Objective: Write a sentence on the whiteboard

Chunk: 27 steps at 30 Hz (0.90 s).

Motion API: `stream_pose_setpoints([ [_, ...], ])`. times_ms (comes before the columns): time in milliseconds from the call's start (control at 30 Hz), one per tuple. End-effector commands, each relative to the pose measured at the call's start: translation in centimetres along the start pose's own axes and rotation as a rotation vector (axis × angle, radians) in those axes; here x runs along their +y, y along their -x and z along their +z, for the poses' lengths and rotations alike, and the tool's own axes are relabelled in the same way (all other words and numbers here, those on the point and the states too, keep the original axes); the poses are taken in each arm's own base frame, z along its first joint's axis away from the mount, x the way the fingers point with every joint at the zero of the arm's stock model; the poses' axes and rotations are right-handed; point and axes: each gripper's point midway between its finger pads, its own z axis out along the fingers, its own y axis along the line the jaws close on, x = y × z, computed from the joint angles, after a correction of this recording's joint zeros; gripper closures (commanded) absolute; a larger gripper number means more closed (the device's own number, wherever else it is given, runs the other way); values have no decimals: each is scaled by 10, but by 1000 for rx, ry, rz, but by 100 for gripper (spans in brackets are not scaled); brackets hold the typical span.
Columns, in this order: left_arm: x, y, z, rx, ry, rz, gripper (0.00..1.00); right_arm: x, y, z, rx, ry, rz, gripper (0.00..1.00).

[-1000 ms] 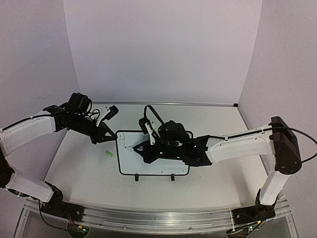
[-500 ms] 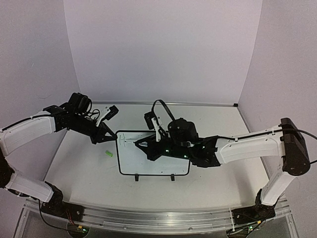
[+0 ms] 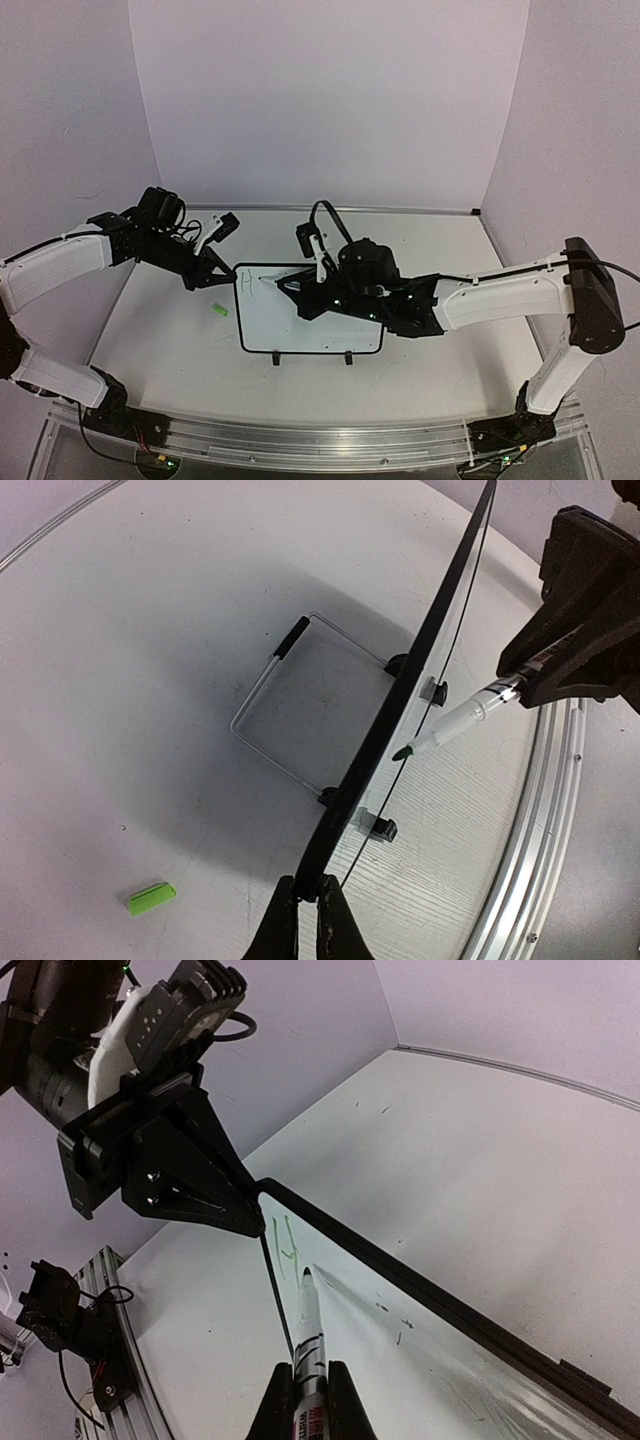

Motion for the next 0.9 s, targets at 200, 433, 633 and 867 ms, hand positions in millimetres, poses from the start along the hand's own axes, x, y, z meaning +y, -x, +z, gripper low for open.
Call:
stream_pose_setpoints([
  [200,6,1,-4,12,54,30,100,-7,16,10,-47,-52,-3,100],
  [433,6,1,-4,13,53,29,100,-4,15,17,-41,-43,-23,100],
  [633,6,1,-3,14,52,30,100,-3,2,22,1,-28,-18,100],
  [867,6,1,-4,13,53,31,100,-9,-9,15,31,-41,-9,100],
])
